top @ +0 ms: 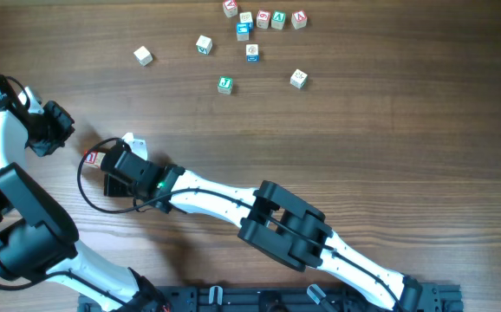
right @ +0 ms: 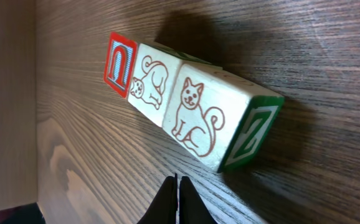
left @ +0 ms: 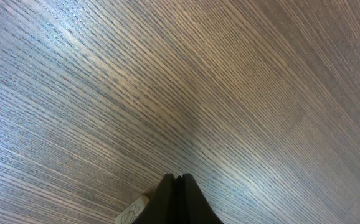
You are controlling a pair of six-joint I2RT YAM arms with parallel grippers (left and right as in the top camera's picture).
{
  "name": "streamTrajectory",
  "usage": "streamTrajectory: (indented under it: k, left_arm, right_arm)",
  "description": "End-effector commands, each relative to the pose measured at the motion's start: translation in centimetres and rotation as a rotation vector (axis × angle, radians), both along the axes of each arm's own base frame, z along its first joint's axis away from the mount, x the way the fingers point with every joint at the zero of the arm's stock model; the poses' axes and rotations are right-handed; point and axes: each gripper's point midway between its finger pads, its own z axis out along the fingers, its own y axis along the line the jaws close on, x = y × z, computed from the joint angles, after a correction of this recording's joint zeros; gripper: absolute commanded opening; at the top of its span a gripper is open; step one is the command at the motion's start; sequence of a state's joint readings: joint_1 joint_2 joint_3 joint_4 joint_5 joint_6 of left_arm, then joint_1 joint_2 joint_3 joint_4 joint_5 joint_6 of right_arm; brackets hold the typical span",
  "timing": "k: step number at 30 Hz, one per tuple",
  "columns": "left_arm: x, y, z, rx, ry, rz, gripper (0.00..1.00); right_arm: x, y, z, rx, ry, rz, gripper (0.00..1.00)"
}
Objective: Form a horizontal line
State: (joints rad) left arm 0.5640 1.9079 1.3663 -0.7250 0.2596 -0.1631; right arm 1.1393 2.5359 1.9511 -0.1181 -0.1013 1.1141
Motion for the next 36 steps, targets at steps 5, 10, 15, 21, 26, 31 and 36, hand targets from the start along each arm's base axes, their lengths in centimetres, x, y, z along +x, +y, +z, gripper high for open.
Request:
streamTrajectory:
  k: [5,10,15,21,26,31,36]
  left_arm:
    - [-0.14,0.36,-0.66,-0.002,0.018,0.013,0.04]
    - [-0.14,0.36,-0.66,-0.001,0.018,0.013,0.04]
    - [-0.14,0.36,-0.66,-0.001,0.018,0.013,0.04]
    - [-0.13,0.36,-0.65,-0.002,0.017,0.013,0.04]
    - [-0.13,0.36,-0.65,-0.002,0.017,0.013,0.04]
    - [-0.13,0.36,-0.65,-0.002,0.017,0.013,0.04]
    - [-0.12,0.37,-0.65,-0.001,0.017,0.013,0.04]
  right_arm:
    - [0.4,-0.56,-1.98,-0.035,-0.004,-0.04,0.05]
    - [0.61,-0.65,-1.98,-0.039,-0.012,-0.05,0.05]
    - [0.76,-0.7,-1.98,-0.041,-0.017,-0.057,0.05]
    - [0.97,-0.8,-2.0,-0.044,-0.025,-0.067,0.05]
    - [1.0,-0.73,-1.93,-0.041,-0.027,-0.067,0.05]
    - [1.14,-0.73,-1.92,-0.039,-0.032,-0.073,0.05]
    - [1.22,-0.66,-1.85,-0.035,-0.037,-0.075,0.05]
